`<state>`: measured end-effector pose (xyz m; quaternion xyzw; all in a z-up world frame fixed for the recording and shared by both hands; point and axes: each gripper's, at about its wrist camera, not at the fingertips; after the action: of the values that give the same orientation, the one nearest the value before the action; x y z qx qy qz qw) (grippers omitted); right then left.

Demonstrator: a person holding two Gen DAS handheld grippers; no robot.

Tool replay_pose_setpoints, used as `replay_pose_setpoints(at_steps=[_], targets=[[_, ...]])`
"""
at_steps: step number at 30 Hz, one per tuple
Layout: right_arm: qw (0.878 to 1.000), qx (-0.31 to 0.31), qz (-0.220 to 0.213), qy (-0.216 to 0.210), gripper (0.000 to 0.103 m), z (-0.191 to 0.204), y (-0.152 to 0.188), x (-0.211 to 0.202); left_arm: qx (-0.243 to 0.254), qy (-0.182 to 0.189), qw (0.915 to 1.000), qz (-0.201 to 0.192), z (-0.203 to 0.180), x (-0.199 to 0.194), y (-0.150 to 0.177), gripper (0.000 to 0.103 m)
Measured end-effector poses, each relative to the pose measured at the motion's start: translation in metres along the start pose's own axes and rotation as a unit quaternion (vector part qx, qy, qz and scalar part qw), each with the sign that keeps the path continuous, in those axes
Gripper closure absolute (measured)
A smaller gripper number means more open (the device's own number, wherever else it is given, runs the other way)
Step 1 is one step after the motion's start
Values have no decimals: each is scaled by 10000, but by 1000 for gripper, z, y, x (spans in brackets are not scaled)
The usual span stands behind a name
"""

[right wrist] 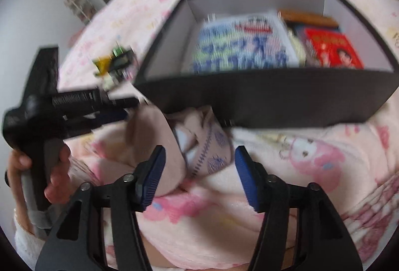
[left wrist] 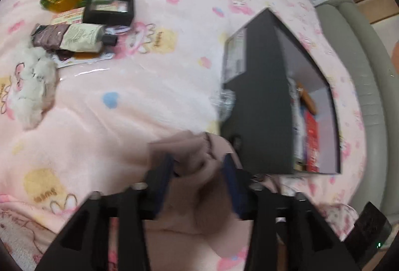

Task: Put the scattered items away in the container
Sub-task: 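Carry the beige cloth with the left gripper toward the black box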

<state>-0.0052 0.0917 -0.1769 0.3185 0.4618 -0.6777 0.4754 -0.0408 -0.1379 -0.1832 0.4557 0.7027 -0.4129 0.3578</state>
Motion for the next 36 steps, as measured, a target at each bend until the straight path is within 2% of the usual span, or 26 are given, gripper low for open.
replay_pose_setpoints(at_steps=[2,3,4,5,6,8,12,14,16,17,20,21,22,24,26,30,32,33,34,35,36], targets=[[9996,17,247,-165,42,0,2,15,-106,-62,9999,115,-1,14,0,57],[9992,36,311,-238,44,-1,3,22,-156,-7,9997,191,-3,21,-1,57],[9993,-4,313,-225,55,-1,3,26,-132,72,9996,253,-4,23,-2,61],[9995,-86,273,-150,82,1,4,29,-38,162,9994,302,-6,23,-1,69],[9996,-124,233,-135,87,1,3,28,66,244,9990,357,-9,23,1,87],[9998,-179,71,-82,99,3,2,21,261,404,9978,451,-18,19,7,91],[9989,-163,-402,-150,100,-3,-5,-14,573,696,9951,395,-39,-3,22,92],[9980,113,-583,-193,100,-18,-7,-33,621,960,9929,322,-45,-18,25,92],[9964,441,-699,-211,100,-34,-12,-47,727,997,9921,240,-51,-30,25,92],[9955,563,-737,-207,99,-41,-13,-52,794,891,9927,200,-54,-35,25,90],[9950,682,-674,-278,95,-49,-16,-57,779,398,9962,15,-48,-42,16,69],[9953,696,-605,-283,87,-49,-16,-54,674,278,9973,32,-43,-39,15,64],[9955,710,-543,-324,82,-48,-15,-51,593,227,9980,59,-40,-33,15,64],[9954,736,-458,-405,52,-49,-14,-48,481,259,9983,198,-33,-17,12,63],[9959,683,-359,-467,40,-45,-12,-40,369,342,9979,415,-28,4,9,63],[9982,552,-57,-225,35,-34,-10,-16,171,383,9966,709,-23,37,2,63],[9981,575,88,-192,35,-32,-9,-4,179,572,9956,720,-26,44,2,64],[9981,578,57,-186,41,-31,-9,-1,262,596,9951,744,-29,45,3,82],[9984,558,-43,-114,52,-30,-10,1,356,571,9947,773,-32,45,5,98],[9987,497,-67,-13,78,-28,-10,3,421,558,9947,750,-35,41,7,99],[9991,420,-35,-38,92,-27,-11,4,432,588,9948,707,-37,36,9,99]])
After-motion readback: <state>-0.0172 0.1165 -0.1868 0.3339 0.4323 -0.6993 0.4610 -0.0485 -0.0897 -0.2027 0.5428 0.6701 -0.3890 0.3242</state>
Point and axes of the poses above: each gripper's, at about its wrist camera, not at the fingertips, and x roughly the way its jaws point, z to its left, y to its underside, and after that the axes turned 9 degrees about x, right-handed
